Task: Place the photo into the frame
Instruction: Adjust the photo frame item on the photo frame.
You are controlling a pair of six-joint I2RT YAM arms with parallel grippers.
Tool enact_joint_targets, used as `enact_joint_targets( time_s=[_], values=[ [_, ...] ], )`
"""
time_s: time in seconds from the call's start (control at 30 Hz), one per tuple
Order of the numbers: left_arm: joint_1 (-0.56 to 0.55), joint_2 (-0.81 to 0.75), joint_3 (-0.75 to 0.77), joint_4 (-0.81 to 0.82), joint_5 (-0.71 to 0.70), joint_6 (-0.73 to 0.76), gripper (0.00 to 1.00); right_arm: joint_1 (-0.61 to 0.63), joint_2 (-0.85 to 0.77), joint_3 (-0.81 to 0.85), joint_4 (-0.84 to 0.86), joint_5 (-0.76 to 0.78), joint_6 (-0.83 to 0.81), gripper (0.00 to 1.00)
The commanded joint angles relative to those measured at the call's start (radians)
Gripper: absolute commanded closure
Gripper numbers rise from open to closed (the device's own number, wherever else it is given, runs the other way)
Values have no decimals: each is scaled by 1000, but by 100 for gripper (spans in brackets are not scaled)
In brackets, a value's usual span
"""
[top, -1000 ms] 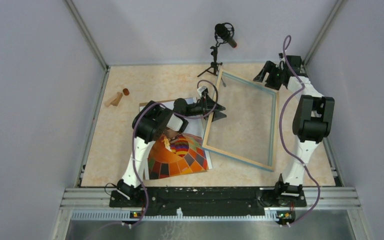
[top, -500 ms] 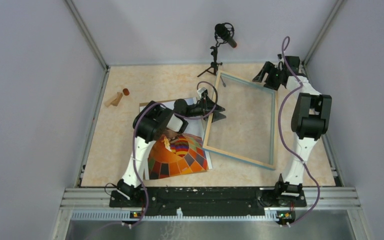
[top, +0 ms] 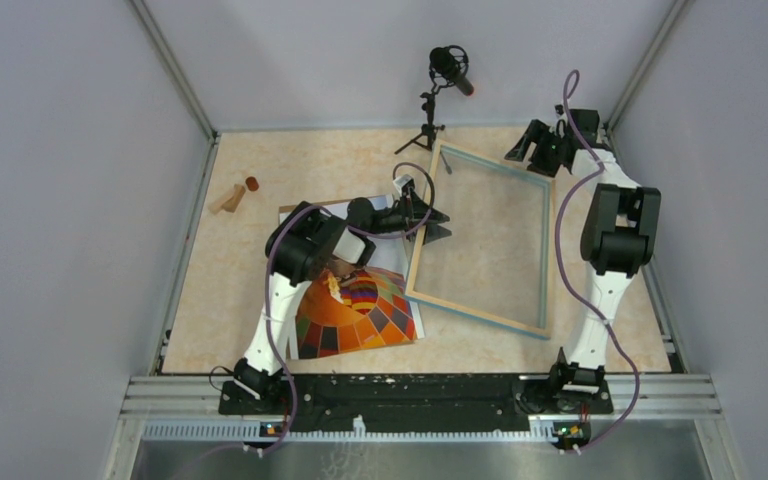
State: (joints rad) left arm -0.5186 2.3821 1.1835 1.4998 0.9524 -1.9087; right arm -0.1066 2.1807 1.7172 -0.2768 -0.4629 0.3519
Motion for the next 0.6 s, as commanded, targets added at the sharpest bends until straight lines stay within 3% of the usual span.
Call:
enact_joint_targets(
  time_s=[0.0,0.57],
  values=[
    [5,1,2,214,-15,-1,43,7,22,27,-13,-3,-5,24],
    [9,10,8,183,-13,25,45,15,-21,-75,-75,-72,-5,27]
  ],
)
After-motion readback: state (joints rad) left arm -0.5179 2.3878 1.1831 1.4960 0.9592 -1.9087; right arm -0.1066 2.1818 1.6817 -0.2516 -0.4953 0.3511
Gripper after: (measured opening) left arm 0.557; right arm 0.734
